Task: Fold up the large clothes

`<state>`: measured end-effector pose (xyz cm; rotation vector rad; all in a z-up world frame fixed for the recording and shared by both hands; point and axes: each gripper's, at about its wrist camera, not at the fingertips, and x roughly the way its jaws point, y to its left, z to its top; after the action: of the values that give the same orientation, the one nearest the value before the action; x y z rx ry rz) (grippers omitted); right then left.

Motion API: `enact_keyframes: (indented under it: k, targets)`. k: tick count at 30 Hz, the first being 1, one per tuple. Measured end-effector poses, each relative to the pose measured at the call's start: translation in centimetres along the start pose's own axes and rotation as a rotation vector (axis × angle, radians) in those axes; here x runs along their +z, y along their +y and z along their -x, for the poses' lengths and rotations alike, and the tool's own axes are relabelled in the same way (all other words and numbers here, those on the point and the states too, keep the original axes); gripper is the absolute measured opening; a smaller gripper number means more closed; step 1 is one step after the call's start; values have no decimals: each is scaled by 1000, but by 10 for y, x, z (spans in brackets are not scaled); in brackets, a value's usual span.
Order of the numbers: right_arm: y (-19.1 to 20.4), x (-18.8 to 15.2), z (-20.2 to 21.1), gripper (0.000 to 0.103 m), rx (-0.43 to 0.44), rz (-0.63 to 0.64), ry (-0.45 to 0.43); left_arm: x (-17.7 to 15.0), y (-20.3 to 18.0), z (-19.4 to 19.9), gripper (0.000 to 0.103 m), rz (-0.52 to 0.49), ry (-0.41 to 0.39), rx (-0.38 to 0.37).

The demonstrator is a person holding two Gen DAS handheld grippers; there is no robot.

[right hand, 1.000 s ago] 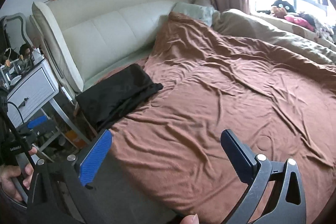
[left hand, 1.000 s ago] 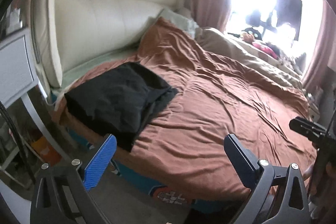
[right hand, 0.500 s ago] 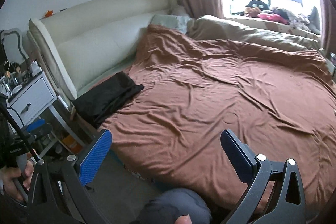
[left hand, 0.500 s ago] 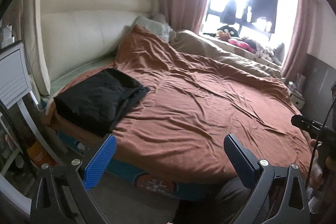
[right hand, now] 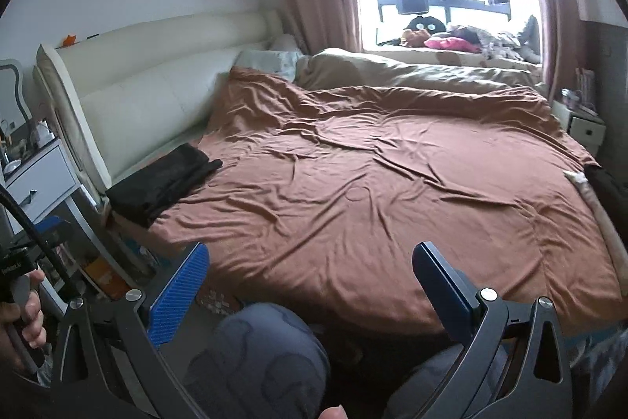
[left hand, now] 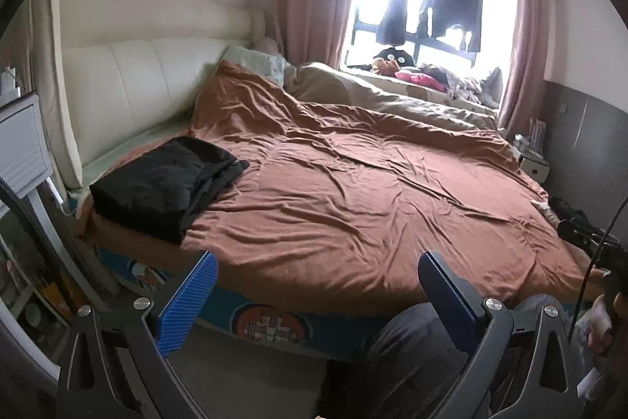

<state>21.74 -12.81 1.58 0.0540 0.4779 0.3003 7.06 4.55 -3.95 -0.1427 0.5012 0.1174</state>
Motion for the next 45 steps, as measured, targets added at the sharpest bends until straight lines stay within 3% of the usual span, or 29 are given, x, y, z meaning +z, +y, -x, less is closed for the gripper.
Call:
enact_keyframes:
  k: [14,45]
  targets:
    - [10,-44,43,103,-6,-21,-44,-23,-20,41,102,-24,-59,-30]
    - [8,-56,49,103,-7,-36,-79,-21,-41,75,102,-51,-110,-7]
